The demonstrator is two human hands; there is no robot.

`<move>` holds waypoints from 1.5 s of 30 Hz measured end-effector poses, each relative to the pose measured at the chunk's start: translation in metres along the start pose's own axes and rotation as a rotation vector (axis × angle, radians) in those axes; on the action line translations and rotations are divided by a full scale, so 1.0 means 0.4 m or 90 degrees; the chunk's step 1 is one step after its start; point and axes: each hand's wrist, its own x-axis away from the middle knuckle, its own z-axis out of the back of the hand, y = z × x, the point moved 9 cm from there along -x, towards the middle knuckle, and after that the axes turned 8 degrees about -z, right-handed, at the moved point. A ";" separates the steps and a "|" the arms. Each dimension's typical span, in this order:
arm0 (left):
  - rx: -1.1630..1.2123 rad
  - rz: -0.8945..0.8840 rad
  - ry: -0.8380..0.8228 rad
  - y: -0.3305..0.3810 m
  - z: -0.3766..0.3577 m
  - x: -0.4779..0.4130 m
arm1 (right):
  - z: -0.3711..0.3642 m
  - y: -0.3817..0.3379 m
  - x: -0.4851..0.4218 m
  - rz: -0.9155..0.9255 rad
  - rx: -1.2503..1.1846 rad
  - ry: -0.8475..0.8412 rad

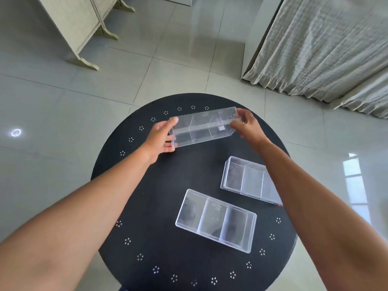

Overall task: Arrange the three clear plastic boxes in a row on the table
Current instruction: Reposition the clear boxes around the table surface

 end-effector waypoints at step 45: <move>-0.260 0.013 -0.009 -0.256 -0.075 0.385 | 0.063 0.468 0.559 -0.096 0.033 0.221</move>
